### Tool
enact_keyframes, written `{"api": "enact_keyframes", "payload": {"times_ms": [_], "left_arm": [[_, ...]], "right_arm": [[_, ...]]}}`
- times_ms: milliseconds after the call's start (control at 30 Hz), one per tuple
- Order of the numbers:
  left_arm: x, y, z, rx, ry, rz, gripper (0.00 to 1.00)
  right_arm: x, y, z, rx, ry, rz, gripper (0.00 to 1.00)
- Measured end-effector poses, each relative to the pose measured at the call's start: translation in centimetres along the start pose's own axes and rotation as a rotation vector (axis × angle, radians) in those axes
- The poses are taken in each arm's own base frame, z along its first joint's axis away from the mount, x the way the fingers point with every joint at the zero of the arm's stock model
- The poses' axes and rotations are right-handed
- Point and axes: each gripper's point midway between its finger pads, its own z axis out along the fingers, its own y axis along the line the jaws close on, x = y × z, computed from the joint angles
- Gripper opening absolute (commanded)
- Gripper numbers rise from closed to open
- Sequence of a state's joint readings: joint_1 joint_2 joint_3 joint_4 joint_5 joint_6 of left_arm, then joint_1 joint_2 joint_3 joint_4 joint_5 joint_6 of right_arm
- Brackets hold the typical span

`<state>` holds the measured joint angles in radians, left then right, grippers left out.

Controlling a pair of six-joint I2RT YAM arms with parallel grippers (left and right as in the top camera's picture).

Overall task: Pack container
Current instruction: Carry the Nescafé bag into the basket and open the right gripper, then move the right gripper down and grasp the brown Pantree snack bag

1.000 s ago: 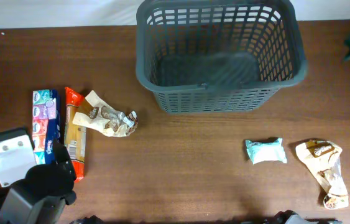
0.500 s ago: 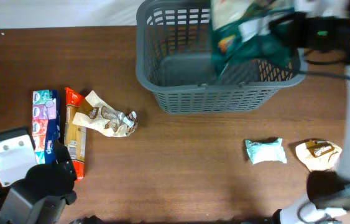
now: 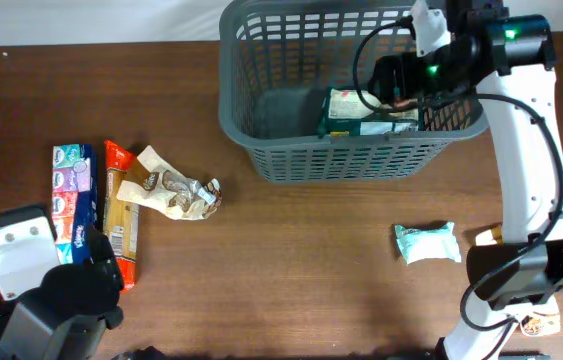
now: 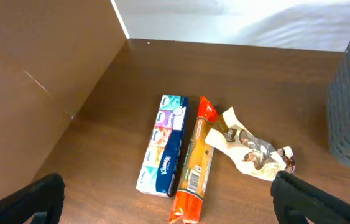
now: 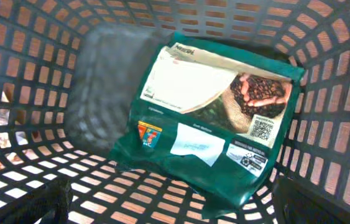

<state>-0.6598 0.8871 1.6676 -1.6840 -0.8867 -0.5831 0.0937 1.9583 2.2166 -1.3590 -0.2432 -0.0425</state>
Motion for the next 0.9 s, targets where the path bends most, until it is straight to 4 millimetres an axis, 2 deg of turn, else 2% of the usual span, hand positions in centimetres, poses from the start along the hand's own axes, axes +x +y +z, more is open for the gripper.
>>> {"api": "enact_keyframes", "payload": {"times_ms": [67,133,200,233,300,367,467,500,567,667,700,800,833,867,900], "left_arm": [[0.0,0.0,0.0,0.000,0.000,0.000,0.99],[0.0,0.0,0.0,0.000,0.000,0.000,0.99],[0.0,0.0,0.0,-0.001,0.001,0.002,0.99],[0.0,0.0,0.0,-0.001,0.001,0.002,0.99],[0.0,0.0,0.0,-0.001,0.001,0.001,0.99],[0.0,0.0,0.0,-0.001,0.001,0.002,0.99],[0.0,0.0,0.0,-0.001,0.001,0.002,0.99],[0.0,0.0,0.0,-0.001,0.001,0.002,0.99],[0.0,0.0,0.0,-0.001,0.001,0.002,0.99],[0.0,0.0,0.0,-0.001,0.001,0.002,0.99],[0.0,0.0,0.0,-0.001,0.002,0.002,0.99],[0.0,0.0,0.0,-0.001,0.001,0.002,0.99],[0.0,0.0,0.0,-0.001,0.001,0.002,0.99],[0.0,0.0,0.0,-0.001,0.001,0.001,0.99],[0.1,0.0,0.0,-0.001,0.002,0.003,0.99]], "right_arm": [[0.2,-0.4,-0.7,0.032,0.008,-0.001,0.99],[0.3,-1.0,-2.6,0.095,0.006,-0.004,0.99],[-1.4,-2.0,-7.8,0.192,-0.111,-0.004,0.99],[-1.8,-2.3,-9.5,0.216,-0.156,0.004,0.99],[-1.9,-3.8,-15.6,0.284,-0.292,0.074,0.99],[-0.3,-6.5,-21.7,0.373,-0.411,0.205,0.99],[3.6,-10.6,-27.1,0.491,-0.496,0.458,0.99],[5.0,-12.2,-28.4,0.528,-0.520,0.568,0.99],[6.3,-13.8,-28.5,0.552,-0.515,0.677,0.99],[9.2,-17.7,-26.8,0.612,-0.435,0.906,0.99],[11.0,-19.8,-25.7,0.655,-0.375,1.013,0.99],[17.0,-24.3,-22.8,0.756,-0.193,1.248,0.99],[18.8,-24.9,-22.0,0.774,-0.134,1.299,0.99],[21.9,-26.1,-20.7,0.801,-0.035,1.388,0.99],[23.8,-26.6,-20.0,0.813,0.024,1.434,1.00]]}}
